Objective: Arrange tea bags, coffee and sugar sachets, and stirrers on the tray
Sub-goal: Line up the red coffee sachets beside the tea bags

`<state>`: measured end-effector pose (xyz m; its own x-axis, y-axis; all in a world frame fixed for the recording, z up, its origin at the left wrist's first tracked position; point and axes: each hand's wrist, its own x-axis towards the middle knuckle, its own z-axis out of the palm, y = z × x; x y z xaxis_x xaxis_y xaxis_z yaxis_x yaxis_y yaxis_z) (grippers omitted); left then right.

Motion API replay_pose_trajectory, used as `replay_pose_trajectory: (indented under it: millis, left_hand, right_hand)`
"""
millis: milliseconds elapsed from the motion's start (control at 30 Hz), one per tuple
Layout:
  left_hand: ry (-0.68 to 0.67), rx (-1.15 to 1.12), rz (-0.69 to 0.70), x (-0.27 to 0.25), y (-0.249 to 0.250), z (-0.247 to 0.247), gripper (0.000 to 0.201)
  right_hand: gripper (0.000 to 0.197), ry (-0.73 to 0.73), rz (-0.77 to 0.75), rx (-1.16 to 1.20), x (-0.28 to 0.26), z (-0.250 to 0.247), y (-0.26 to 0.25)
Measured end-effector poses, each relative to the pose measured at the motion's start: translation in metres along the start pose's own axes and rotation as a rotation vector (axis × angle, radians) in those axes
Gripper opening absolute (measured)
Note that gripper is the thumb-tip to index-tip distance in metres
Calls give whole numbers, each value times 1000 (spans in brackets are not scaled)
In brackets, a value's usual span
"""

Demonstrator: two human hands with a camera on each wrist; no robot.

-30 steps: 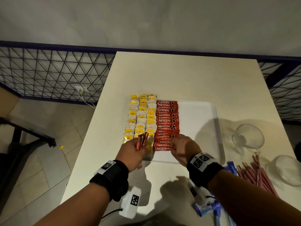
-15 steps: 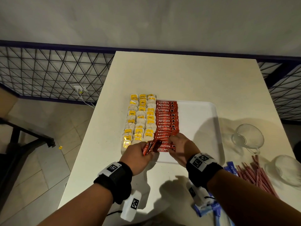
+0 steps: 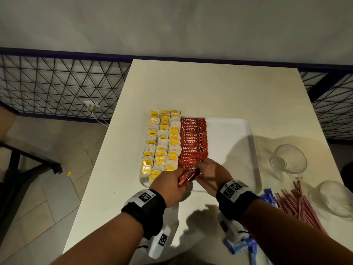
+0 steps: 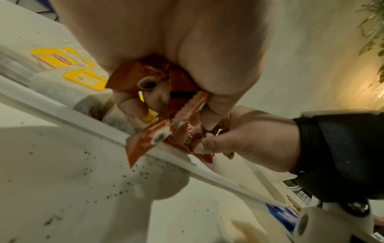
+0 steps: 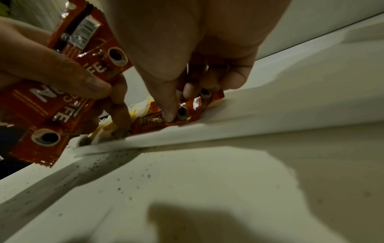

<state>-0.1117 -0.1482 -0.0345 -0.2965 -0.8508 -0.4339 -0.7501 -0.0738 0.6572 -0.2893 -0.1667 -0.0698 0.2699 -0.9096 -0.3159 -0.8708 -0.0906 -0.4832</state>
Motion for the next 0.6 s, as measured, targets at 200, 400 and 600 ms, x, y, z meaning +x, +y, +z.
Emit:
replay_pose_trajectory:
  millis: [200, 400, 600]
  left_hand:
    - [9, -16, 11, 1, -1, 4, 43]
    - [35, -20, 16, 1, -6, 5, 35]
    - [27, -24, 12, 0, -8, 8, 41]
  right_hand:
    - [29, 25, 0, 28, 1, 1, 2]
    - [24, 85, -7, -17, 3, 1, -2]
    - [28, 109, -3, -31, 3, 1, -5]
